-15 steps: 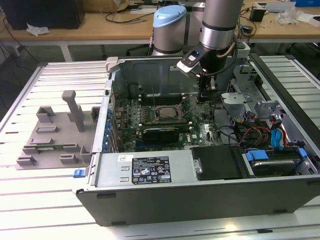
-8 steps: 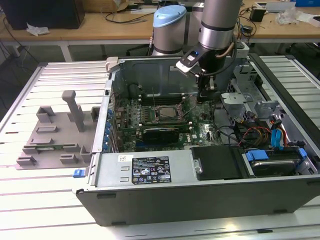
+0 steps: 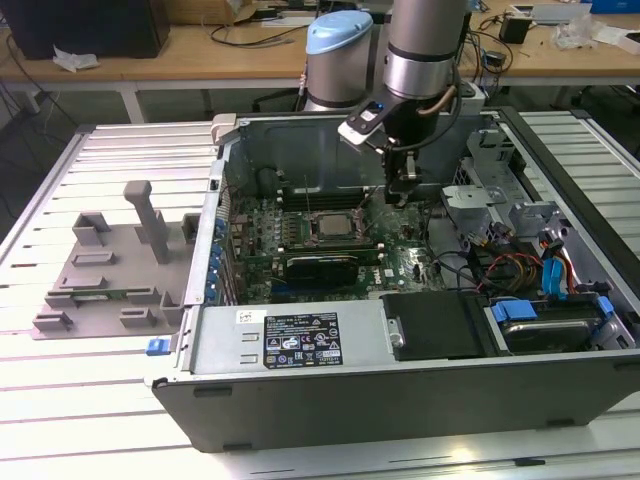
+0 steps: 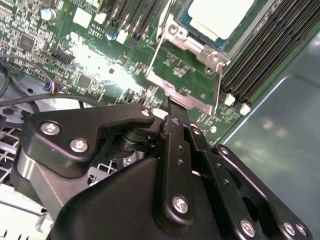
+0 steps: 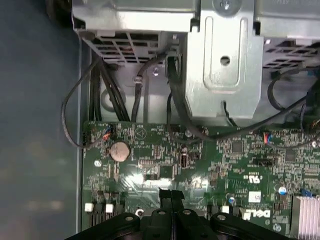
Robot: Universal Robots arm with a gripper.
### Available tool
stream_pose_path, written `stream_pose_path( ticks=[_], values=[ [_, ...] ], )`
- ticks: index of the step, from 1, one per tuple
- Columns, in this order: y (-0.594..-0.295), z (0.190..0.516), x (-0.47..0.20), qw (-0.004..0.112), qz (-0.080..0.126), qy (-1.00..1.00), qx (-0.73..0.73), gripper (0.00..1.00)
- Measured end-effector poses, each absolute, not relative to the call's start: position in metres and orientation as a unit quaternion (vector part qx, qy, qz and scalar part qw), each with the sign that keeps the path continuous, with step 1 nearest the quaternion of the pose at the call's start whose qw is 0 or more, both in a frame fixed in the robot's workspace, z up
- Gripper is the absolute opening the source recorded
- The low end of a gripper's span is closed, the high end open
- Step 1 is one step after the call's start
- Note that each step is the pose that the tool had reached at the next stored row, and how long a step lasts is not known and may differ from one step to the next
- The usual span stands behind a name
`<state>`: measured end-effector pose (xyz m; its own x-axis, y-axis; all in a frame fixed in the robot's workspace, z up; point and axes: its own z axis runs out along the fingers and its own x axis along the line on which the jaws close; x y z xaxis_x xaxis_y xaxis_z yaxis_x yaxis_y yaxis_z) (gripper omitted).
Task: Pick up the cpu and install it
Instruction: 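Close the cpu cover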
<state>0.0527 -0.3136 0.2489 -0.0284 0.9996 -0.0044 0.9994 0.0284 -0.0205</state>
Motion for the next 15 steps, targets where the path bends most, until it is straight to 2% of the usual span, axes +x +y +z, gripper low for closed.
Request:
stream_pose_path(
  ticks=[15],
  values=[
    [-0.312, 0.249, 0.02, 0.002, 0.006, -0.717, -0.697, 0.11]
  ],
)
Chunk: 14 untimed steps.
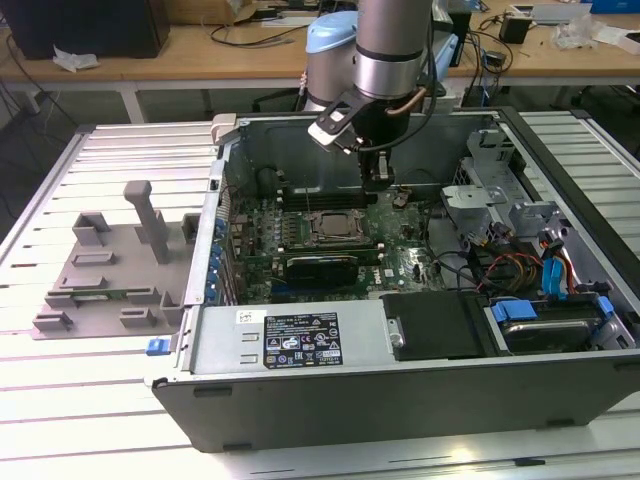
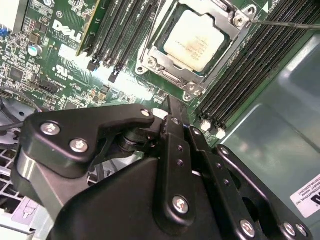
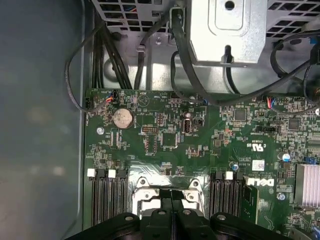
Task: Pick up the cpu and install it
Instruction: 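Close the cpu cover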
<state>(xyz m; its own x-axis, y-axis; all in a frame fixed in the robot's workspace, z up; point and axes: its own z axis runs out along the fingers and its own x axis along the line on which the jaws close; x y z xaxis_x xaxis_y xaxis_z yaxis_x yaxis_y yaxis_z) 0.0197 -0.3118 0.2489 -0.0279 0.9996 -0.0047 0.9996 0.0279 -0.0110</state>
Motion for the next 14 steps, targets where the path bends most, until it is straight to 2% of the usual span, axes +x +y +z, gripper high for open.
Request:
stream_pose_path(
  ticks=[1, 3, 14],
  values=[
    [-0.312, 0.249, 0.02, 0.003, 0.007, -0.717, -0.697, 0.11],
    [-0.312, 0.249, 0.02, 0.014, 0.017, -0.717, -0.697, 0.11],
    [-0.312, 0.235, -0.005, 0.01, 0.013, -0.717, -0.697, 0.11]
  ],
)
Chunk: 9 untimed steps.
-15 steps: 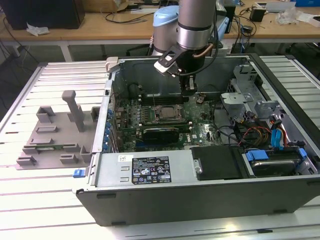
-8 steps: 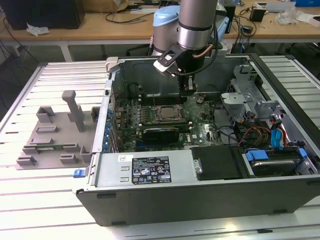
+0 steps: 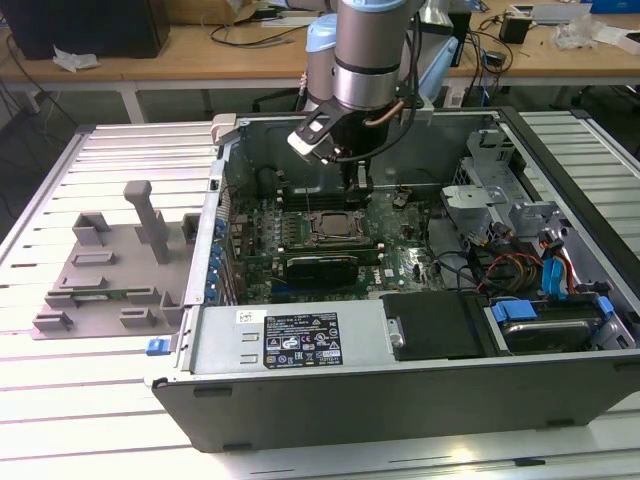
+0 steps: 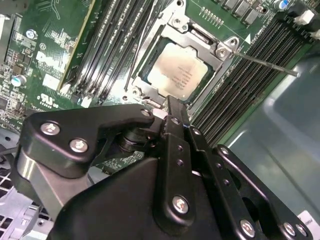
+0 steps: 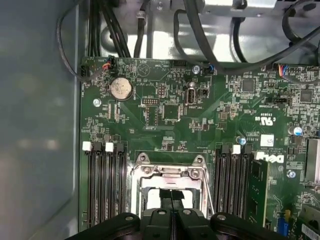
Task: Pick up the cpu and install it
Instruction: 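Close the cpu cover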
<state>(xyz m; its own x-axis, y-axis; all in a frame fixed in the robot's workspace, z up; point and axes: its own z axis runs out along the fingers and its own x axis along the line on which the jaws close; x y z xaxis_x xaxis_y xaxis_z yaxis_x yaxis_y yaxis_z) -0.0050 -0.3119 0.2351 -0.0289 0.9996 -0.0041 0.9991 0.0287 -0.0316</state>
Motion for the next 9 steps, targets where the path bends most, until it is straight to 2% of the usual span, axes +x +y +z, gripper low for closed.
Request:
stream_pose_path(
  ticks=[9],
  values=[
    [-0.3123, 0.232, -0.0156, 0.006, 0.01, -0.72, -0.694, 0.11]
  ],
)
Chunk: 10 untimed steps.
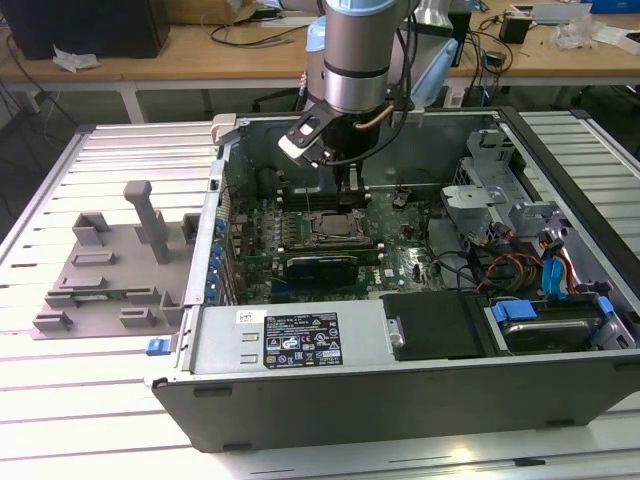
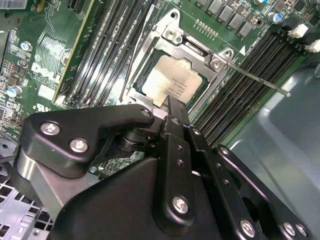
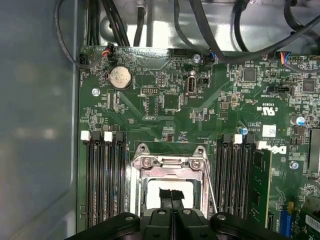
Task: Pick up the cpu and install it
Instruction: 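Close the cpu cover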
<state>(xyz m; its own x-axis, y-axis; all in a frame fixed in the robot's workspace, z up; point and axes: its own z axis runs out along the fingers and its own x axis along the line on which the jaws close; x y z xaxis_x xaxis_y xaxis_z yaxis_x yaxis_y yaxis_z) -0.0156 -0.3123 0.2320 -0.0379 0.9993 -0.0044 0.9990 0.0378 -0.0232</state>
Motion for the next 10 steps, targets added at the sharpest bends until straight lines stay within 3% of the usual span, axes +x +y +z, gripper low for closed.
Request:
stream_pose_path(
  ticks=[10],
  values=[
    [-0.3123, 0.2314, -0.0156, 0.005, 0.011, -0.8, -0.6, 0.11]
  ],
)
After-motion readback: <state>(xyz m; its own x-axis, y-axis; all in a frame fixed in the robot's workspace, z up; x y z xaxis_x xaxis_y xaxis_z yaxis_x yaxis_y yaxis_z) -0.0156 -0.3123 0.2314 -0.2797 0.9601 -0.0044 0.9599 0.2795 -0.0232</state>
